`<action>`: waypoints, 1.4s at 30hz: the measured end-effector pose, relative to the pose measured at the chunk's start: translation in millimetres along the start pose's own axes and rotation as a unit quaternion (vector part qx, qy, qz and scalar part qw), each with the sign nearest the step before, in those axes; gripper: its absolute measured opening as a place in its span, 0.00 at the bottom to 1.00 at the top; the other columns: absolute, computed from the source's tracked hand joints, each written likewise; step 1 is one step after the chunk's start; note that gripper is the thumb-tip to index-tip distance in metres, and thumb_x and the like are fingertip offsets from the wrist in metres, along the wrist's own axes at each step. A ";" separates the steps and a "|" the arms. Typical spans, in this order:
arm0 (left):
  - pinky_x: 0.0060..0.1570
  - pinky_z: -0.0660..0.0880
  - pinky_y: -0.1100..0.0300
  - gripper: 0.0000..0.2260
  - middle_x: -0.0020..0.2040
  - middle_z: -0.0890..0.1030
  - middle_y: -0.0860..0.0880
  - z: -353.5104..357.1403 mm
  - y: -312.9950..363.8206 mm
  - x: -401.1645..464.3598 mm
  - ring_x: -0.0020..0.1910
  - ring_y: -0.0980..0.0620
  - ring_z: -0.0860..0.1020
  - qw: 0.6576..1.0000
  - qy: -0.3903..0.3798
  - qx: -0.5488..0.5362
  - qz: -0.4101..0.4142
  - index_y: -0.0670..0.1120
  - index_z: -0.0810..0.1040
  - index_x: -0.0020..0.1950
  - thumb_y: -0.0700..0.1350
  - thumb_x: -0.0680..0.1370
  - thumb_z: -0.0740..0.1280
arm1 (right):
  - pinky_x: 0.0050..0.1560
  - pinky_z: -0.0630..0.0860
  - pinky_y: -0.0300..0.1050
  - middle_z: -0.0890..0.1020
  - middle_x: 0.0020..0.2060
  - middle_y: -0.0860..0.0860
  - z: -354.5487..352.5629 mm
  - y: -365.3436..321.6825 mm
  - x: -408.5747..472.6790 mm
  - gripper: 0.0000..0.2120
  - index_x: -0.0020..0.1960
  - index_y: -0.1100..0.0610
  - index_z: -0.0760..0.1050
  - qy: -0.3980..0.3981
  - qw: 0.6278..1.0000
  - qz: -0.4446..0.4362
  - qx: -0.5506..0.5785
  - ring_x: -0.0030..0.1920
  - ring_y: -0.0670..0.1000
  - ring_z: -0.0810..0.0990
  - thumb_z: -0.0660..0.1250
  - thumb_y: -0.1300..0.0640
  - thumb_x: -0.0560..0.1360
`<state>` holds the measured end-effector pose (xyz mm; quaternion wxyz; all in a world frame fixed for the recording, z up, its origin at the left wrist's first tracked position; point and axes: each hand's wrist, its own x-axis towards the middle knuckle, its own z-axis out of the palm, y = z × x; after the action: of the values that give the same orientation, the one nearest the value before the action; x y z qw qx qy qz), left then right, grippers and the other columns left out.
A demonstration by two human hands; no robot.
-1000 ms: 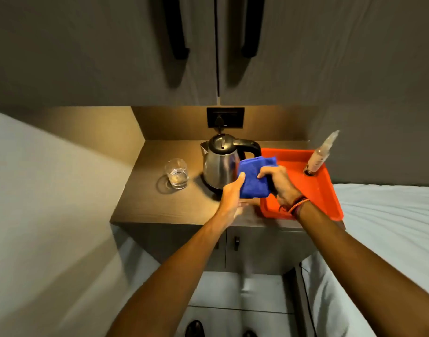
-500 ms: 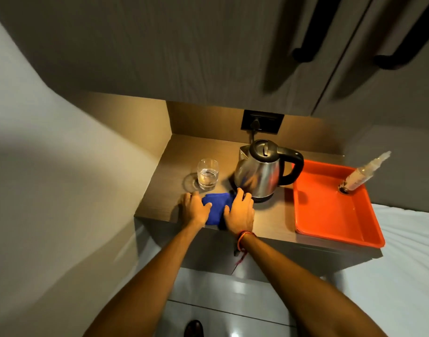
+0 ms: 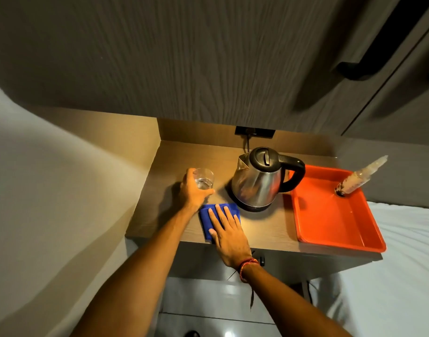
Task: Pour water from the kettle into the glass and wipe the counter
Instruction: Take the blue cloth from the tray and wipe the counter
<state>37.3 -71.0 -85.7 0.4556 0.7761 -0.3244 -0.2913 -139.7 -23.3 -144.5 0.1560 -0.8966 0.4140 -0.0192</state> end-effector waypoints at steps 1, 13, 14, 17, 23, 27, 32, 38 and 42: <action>0.46 0.76 0.64 0.37 0.64 0.79 0.45 -5.8 -3.0 0.0 0.62 0.46 0.79 1.000 0.014 -0.003 0.010 0.46 0.70 0.70 0.39 0.65 0.82 | 0.81 0.43 0.56 0.47 0.83 0.49 -1.6 1.0 4.6 0.28 0.82 0.47 0.44 -0.004 1.000 0.001 0.005 0.82 0.54 0.43 0.46 0.44 0.85; 0.38 0.71 0.76 0.37 0.61 0.82 0.46 -110.6 -21.6 -41.3 0.53 0.55 0.77 0.979 0.165 0.086 0.087 0.48 0.73 0.66 0.49 0.61 0.85 | 0.81 0.43 0.61 0.44 0.83 0.51 -40.2 -16.9 119.9 0.27 0.83 0.51 0.43 -0.042 0.997 0.053 0.032 0.82 0.56 0.40 0.46 0.48 0.86; 0.37 0.69 0.78 0.37 0.61 0.82 0.47 -117.2 -22.9 -44.4 0.53 0.56 0.76 0.977 0.170 0.093 0.090 0.48 0.73 0.65 0.50 0.61 0.85 | 0.81 0.43 0.62 0.44 0.83 0.51 -39.7 -23.6 124.8 0.27 0.83 0.51 0.43 -0.044 0.997 0.053 0.021 0.82 0.56 0.41 0.46 0.48 0.86; 0.39 0.68 0.78 0.37 0.61 0.82 0.45 -130.0 -25.1 -47.4 0.53 0.56 0.76 0.975 0.179 0.093 0.093 0.46 0.73 0.65 0.49 0.61 0.85 | 0.81 0.44 0.62 0.45 0.83 0.51 -29.4 -49.0 119.3 0.27 0.83 0.49 0.44 -0.045 0.999 0.017 0.012 0.82 0.57 0.42 0.46 0.47 0.86; 0.40 0.70 0.76 0.36 0.62 0.81 0.44 -125.3 -23.9 -41.8 0.54 0.52 0.78 0.982 0.157 0.068 0.083 0.43 0.73 0.66 0.45 0.63 0.84 | 0.81 0.46 0.59 0.49 0.83 0.49 6.0 -80.0 65.7 0.28 0.83 0.47 0.46 -0.068 0.992 -0.104 -0.007 0.83 0.55 0.45 0.47 0.43 0.85; 0.44 0.74 0.70 0.36 0.61 0.81 0.44 -99.3 -17.9 -41.3 0.55 0.51 0.78 0.987 0.134 0.049 0.077 0.44 0.72 0.66 0.43 0.62 0.84 | 0.81 0.50 0.57 0.50 0.82 0.46 0.5 -26.3 38.2 0.29 0.83 0.47 0.47 -0.035 0.995 -0.088 -0.028 0.83 0.52 0.47 0.47 0.41 0.84; 0.42 0.70 0.76 0.36 0.58 0.78 0.50 -51.3 -8.9 -38.7 0.58 0.49 0.79 0.997 0.054 0.005 0.047 0.44 0.72 0.67 0.37 0.63 0.83 | 0.81 0.49 0.54 0.48 0.82 0.43 -10.2 39.2 -7.3 0.29 0.82 0.44 0.43 -0.013 0.999 -0.015 -0.043 0.83 0.50 0.46 0.44 0.39 0.84; 0.51 0.76 0.64 0.37 0.64 0.79 0.45 -9.8 3.2 -34.6 0.64 0.47 0.78 0.998 -0.017 0.036 0.043 0.45 0.71 0.70 0.40 0.64 0.83 | 0.79 0.40 0.50 0.49 0.82 0.43 -13.9 50.6 -37.3 0.29 0.82 0.43 0.43 -0.012 1.000 0.023 0.001 0.83 0.50 0.46 0.45 0.38 0.84; 0.45 0.73 0.66 0.37 0.65 0.79 0.45 2.9 4.9 -32.2 0.63 0.45 0.78 0.998 -0.029 0.039 0.027 0.46 0.71 0.70 0.40 0.64 0.82 | 0.80 0.51 0.51 0.59 0.81 0.46 -28.7 44.8 -32.4 0.26 0.81 0.48 0.55 0.016 0.996 0.036 0.083 0.81 0.51 0.55 0.51 0.43 0.85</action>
<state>14.0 -49.5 -77.4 0.4233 0.7753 -0.3696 -0.2884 -198.6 -33.8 -127.4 0.2237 -0.8645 0.4457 -0.0625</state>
